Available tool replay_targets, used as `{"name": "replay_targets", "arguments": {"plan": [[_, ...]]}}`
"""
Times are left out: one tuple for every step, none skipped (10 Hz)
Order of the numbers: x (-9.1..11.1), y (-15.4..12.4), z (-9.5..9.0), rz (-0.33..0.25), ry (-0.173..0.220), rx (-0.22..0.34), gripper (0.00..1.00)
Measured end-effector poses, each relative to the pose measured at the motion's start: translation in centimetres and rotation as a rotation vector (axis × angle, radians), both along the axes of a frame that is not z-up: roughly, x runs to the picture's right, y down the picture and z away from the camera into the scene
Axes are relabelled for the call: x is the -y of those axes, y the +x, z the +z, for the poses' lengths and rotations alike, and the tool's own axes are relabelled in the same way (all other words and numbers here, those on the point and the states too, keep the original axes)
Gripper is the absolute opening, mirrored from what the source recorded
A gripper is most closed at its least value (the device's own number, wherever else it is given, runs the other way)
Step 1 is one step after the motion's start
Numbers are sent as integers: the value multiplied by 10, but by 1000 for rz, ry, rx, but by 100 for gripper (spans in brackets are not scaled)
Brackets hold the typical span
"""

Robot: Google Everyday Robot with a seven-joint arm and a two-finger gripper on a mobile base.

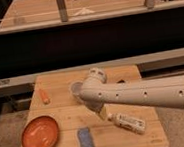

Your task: Place the white sponge in the ceramic bowl

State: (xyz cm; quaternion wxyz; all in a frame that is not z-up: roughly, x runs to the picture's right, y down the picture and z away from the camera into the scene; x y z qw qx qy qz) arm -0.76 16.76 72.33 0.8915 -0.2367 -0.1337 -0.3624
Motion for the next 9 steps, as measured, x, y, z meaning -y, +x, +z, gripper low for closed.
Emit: {"name": "replay_targets", "arguments": {"plan": [[-1,-2,0,-5,0,8,80],[-3,-4,0,-16,-2,19,80],[-5,-7,0,-26,-3,28,80],[-12,-16,2,-49,-8,48,80],[-16,-25,2,-68,-10,66,80],[-19,-28,2,-79,-12,74,80],[-21,-29,3,-88,-13,83,80],[-23,-30,3,-97,-14,92,80],[-24,-32,4,-105,-15,102,80]]}}
